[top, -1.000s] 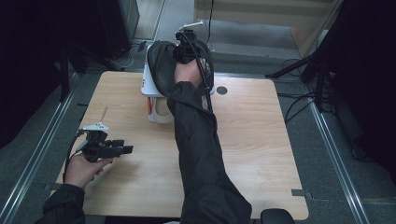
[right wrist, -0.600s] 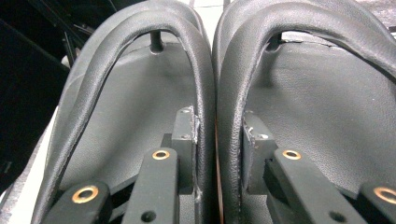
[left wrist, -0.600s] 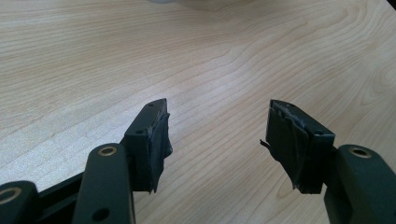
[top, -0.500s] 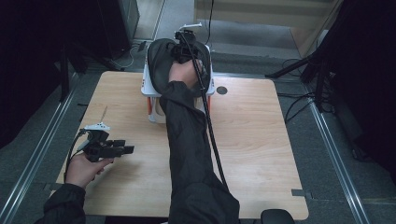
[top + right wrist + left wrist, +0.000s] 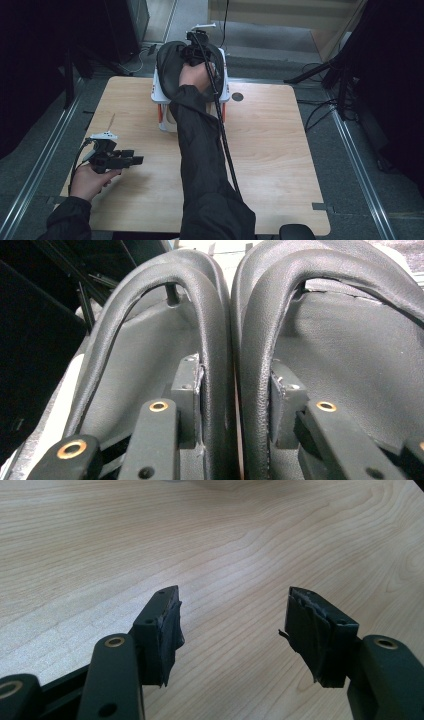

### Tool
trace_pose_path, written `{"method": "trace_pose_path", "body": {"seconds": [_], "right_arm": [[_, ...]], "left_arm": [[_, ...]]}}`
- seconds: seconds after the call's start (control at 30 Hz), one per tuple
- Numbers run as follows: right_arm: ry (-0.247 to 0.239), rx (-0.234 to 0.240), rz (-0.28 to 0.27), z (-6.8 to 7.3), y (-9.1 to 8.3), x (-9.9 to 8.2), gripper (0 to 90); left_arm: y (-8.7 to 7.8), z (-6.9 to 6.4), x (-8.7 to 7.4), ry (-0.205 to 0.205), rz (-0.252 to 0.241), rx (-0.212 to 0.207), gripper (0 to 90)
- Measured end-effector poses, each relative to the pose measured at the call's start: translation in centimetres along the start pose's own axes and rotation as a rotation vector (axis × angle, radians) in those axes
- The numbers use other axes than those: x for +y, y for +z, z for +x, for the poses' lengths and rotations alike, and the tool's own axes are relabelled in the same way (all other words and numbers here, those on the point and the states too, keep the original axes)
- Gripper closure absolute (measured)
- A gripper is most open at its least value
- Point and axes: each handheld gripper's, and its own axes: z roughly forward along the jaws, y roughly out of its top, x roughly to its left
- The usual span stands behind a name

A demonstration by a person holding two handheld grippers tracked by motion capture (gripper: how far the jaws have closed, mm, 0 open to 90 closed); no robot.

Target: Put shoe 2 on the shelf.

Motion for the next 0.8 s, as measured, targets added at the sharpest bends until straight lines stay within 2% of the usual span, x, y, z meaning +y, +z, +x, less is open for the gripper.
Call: {"method": "trace_pose_path", "body": {"seconds": [0.3, 0.4, 0.53, 0.8], "right_arm": [[-0.045, 0.011, 0.003, -0.15, -0.14, 0.02, 60.7], [-0.057, 0.001, 0.001, -0.08, -0.23, -0.05, 64.4], [-0.046, -0.012, -0.008, -0.17, -0.37, -0.28, 70.5], [-0.039, -0.042, -0.005, -0.18, -0.66, -0.35, 72.1]], "left_arm": [[-0.03, 0.11, 0.0, -0.003, -0.002, 0.003, 39.6], [-0.01, 0.05, 0.02, -0.001, 0.0, 0.0, 39.6], [0.01, 0.08, 0.02, -0.004, 0.002, 0.001, 39.6], [0.07, 0.08, 0.04, 0.0, 0.005, 0.004, 39.6]]}}
